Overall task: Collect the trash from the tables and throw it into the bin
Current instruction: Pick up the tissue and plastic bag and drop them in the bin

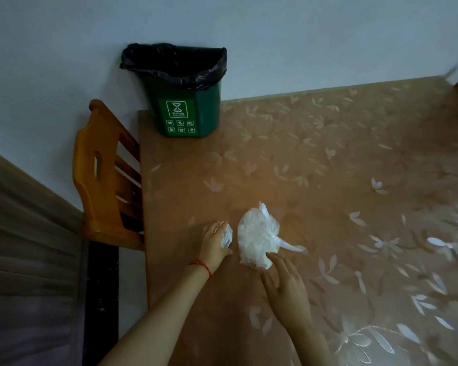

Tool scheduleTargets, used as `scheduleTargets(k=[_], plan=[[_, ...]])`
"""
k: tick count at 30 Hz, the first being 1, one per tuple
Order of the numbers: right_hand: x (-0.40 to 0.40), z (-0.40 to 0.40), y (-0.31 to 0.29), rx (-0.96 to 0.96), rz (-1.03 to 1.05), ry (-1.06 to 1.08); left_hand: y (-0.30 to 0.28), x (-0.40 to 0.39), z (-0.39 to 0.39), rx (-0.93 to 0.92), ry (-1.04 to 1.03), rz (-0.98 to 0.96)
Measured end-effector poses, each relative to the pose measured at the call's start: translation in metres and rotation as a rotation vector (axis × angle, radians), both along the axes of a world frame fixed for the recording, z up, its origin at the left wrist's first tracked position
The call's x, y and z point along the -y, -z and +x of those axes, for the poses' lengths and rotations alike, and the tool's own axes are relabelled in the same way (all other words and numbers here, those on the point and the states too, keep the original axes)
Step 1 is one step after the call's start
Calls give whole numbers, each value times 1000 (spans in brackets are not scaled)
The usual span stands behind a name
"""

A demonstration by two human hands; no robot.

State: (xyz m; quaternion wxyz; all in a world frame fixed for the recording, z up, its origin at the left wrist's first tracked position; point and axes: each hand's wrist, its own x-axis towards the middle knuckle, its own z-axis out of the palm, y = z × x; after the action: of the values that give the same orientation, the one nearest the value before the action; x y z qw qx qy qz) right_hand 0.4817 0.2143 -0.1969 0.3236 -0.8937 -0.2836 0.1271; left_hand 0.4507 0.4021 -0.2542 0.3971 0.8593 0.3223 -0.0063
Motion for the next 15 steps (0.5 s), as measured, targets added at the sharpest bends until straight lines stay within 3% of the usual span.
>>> scheduleTargets(k=[4,8,11,15], plan=[[-2,1,0,-12,-1,6,7,3,-2,3,15,71],[-2,5,5,-4,0,-5,18,7,-8,195,-95,24],[-4,9,9,-8,3,-5,10,2,-12,175,-201,-14],[-9,15,12,0,24,1,-8,3,-23,119,-380,-359]])
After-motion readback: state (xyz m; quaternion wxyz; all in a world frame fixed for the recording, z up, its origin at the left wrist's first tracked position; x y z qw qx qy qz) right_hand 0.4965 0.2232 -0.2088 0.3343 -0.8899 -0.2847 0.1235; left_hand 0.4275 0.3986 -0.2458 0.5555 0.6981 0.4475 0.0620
